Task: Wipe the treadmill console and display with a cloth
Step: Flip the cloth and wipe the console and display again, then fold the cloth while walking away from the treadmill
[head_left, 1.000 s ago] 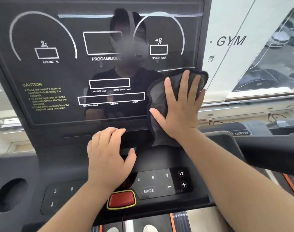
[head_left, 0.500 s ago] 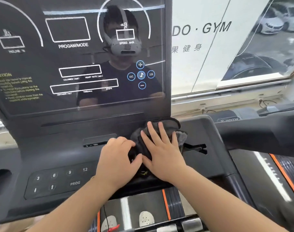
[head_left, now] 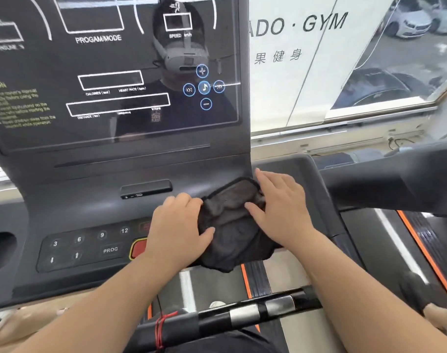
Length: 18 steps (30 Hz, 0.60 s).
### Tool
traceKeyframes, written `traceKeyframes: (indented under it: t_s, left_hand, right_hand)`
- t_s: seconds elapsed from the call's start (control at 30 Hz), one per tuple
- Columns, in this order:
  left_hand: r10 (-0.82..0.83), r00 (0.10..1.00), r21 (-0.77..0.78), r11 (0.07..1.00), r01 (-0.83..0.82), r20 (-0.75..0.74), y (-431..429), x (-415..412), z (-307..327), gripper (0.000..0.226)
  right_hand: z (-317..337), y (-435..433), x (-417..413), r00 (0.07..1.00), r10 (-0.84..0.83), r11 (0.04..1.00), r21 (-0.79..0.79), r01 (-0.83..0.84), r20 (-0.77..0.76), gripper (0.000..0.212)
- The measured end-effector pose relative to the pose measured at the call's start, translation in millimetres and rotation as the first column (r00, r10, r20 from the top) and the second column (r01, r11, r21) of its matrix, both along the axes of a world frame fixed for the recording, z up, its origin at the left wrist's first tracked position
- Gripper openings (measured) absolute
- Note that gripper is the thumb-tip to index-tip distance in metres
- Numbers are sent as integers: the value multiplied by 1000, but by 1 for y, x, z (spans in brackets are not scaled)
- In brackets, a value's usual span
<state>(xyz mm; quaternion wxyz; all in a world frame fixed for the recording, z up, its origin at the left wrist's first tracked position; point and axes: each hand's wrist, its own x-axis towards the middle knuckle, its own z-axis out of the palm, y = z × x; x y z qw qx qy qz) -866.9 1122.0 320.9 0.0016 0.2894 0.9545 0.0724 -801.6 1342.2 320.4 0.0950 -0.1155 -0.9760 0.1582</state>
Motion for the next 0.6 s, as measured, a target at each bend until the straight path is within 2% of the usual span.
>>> traceKeyframes:
  t_s: [0.07, 0.1, 0.27, 0.37, 0.47, 0.6]
  left_hand:
    - [11, 1000, -32, 999, -11, 3, 0, -3, -1, 61]
    - [12, 1000, -34, 999, -12, 8, -1, -5, -2, 63]
    - [5, 997, 7, 1000, -6, 73, -2, -12, -2, 56]
    - [-9, 992, 116, 993, -6, 126, -3, -18, 1, 58]
    - [-81, 980, 211, 977, 42, 180, -7, -25, 5, 67]
    - [-278, 937, 220, 948, 232, 210, -7, -30, 8, 68]
  right_hand:
    - [-2, 3, -5, 988, -17, 1000, -2, 17, 154, 69]
    - [-3, 2, -7, 984, -13, 1000, -3, 14, 177, 65]
    - [-8, -14, -11, 998, -39, 999, -22, 40, 46, 16]
    - [1, -23, -3, 998, -12, 993, -119, 5, -58, 9]
    - [28, -36, 17, 992, -87, 966, -249, 63, -86, 4]
    - [61, -62, 52, 966, -231, 933, -308, 186, -117, 5]
